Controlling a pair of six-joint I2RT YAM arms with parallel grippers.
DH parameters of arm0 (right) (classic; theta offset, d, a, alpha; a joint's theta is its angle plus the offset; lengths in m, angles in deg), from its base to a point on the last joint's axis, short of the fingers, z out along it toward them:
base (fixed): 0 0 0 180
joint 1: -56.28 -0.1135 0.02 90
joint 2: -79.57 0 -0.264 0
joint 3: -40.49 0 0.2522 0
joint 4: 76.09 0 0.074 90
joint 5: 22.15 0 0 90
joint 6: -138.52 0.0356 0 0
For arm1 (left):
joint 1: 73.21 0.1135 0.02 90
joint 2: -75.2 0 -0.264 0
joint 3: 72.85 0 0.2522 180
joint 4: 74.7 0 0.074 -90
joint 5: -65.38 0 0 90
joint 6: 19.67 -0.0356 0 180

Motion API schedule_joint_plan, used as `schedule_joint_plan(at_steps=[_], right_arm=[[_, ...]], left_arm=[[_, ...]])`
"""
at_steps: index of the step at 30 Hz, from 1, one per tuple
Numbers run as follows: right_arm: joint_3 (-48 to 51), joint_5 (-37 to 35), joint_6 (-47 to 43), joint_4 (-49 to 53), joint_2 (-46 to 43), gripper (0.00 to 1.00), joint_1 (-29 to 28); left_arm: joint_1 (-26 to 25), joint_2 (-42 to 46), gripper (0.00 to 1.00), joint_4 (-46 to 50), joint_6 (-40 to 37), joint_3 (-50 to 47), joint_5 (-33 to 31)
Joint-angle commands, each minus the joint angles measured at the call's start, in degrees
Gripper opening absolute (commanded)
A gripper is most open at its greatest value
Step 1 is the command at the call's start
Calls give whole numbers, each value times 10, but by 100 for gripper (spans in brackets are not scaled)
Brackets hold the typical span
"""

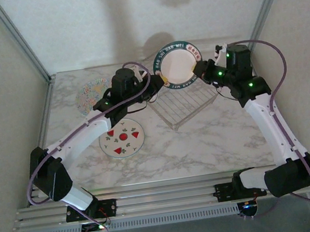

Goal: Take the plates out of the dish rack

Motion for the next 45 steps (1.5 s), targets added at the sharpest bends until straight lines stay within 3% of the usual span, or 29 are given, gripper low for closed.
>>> schedule_joint_plan(at_steps=[1,8,11,18,25,33,39,45], right_arm=[[7,35,9,-37,-19,0,-6],[14,37,-16,-10,-34,52,-4],[15,33,-23,-7,-44,64,-2],[-2,45,-55,18,-49,68,-2],[-17,23,-194,99,-70,69,-21],[32,-9,-332,82,-119,72,-135],[33,-24,-337,93,-100,71,-183],[29,-33,-338,92,-85,71,-206]], left_arm=[[-9,5,0,12,-38,1,-16],[21,54,0,-27,-14,-35,14],[38,85,0,-30,-12,-61,24],[88,197,0,3,0,-159,33],[126,335,0,101,13,-265,6],[137,500,0,206,64,-399,-89],[138,578,0,269,120,-484,-132],[142,585,0,280,153,-529,-142]])
